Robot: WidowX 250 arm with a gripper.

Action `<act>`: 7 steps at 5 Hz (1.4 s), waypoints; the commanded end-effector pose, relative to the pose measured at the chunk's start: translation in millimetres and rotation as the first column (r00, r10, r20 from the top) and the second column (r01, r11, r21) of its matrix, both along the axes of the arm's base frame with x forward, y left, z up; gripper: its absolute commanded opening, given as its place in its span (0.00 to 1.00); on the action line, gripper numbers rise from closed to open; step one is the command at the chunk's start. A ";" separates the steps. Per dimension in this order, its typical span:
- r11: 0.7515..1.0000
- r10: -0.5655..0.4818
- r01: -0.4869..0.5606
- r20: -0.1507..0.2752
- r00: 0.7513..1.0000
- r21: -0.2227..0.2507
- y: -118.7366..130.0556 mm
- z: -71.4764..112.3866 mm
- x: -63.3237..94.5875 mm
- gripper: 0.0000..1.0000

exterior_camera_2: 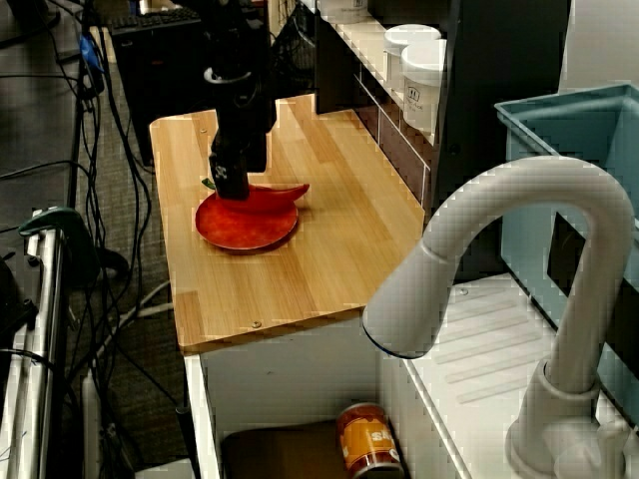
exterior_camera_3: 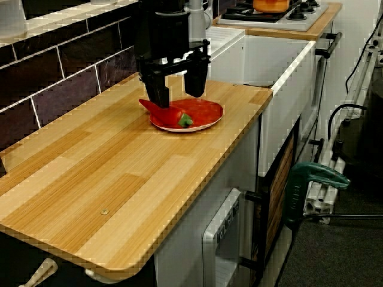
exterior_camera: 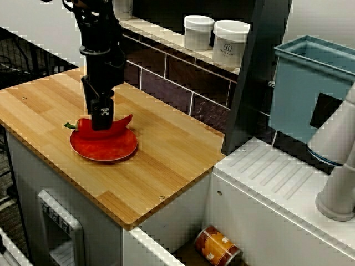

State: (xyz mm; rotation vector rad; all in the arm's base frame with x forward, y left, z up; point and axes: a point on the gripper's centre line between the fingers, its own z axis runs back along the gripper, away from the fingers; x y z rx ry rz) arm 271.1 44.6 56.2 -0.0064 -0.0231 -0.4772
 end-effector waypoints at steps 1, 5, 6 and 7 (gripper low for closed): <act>0.996 0.002 -0.008 0.073 0.997 0.083 14.2 9.5 3.2 1.00; 0.998 0.036 -0.038 0.030 0.999 0.051 27.1 2.1 14.4 1.00; 0.998 0.049 -0.050 0.016 0.999 0.047 28.0 -0.9 18.0 1.00; 0.998 0.055 -0.055 0.013 0.998 0.040 24.5 -2.4 17.2 1.00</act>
